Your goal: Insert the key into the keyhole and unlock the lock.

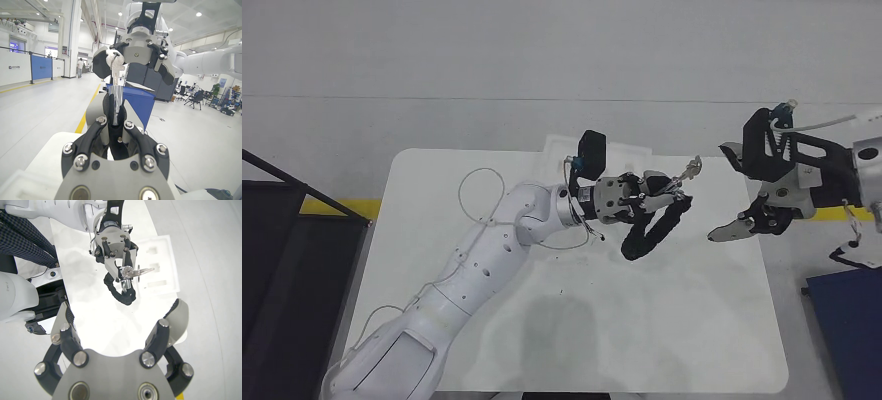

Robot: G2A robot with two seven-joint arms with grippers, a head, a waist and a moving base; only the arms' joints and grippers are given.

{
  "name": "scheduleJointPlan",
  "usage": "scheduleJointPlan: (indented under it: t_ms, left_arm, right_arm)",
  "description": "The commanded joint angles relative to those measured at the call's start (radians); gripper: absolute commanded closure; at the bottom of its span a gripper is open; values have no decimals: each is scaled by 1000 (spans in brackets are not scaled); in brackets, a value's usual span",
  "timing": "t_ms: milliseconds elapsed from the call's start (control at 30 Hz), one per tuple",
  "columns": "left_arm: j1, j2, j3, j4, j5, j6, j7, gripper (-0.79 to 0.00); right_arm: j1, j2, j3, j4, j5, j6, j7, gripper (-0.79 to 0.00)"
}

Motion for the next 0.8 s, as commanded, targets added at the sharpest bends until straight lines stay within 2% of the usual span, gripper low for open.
scheduleJointPlan:
  t_ms: [0, 67, 133, 300, 500, 633, 767]
  left_arm:
    - [11, 6, -8, -7, 0, 0, -14, 0]
    - [20, 10, -17, -15, -2, 0, -30, 0]
    - [27, 13, -25, -21, -14, 0, -43, 0]
    - [34, 14, -35, -24, -66, 0, -78, 0]
    - [31, 10, -11, -1, -156, 0, -141, 0]
    - [22, 9, 1, 7, -219, 0, -165, 0]
    - [3, 6, 4, 24, -236, 0, -182, 0]
  right_arm:
    - [0, 0, 0, 0, 0, 0, 0, -785]
    - [0, 0, 0, 0, 0, 0, 0, -785]
    - [-8, -1, 10, -17, -57, -11, -58, -785]
    - [-48, -7, 56, 9, -199, -110, -369, -785]
    - [-120, -3, 85, 41, -474, -281, -535, -785]
    - [-155, -6, 125, 23, -673, -379, -697, -785]
    - [-207, -7, 159, -2, -891, -387, -859, -785]
